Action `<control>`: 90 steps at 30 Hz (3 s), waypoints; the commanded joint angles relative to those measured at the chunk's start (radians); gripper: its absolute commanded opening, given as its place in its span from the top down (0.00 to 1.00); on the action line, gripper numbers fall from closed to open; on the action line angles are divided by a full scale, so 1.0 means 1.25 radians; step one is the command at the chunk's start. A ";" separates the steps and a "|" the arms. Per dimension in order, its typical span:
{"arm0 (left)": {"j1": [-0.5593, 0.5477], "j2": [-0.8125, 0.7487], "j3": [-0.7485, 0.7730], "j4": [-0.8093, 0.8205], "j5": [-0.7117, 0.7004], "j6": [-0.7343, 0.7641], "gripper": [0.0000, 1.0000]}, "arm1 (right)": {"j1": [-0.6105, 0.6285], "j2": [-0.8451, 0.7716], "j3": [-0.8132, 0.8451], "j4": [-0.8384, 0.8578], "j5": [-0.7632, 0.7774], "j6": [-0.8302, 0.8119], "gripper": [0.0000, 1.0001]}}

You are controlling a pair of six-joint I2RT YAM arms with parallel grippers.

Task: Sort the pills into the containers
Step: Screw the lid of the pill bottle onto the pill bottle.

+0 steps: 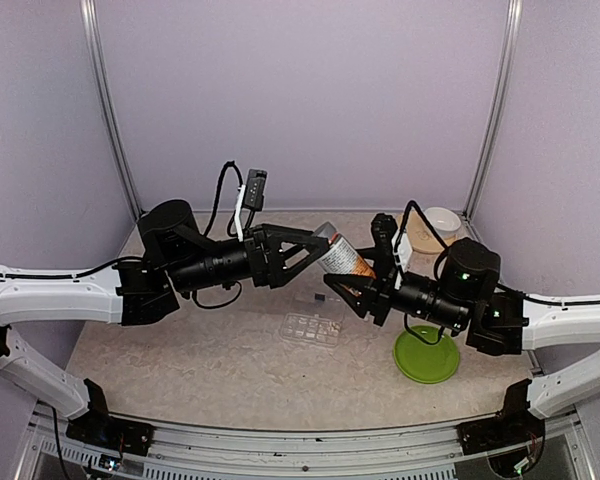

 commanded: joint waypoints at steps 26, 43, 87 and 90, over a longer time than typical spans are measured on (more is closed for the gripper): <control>-0.012 0.003 -0.005 0.045 0.022 -0.006 0.01 | 0.016 0.155 0.054 0.042 -0.116 0.027 1.00; 0.000 -0.027 -0.025 0.030 -0.020 0.001 0.01 | 0.016 -0.007 -0.001 0.014 0.010 -0.014 1.00; -0.011 -0.007 0.001 -0.011 -0.042 0.005 0.01 | 0.022 0.021 0.054 -0.056 0.030 -0.055 1.00; -0.011 -0.001 0.004 -0.006 -0.033 0.002 0.01 | 0.021 0.017 0.061 -0.069 0.076 -0.063 1.00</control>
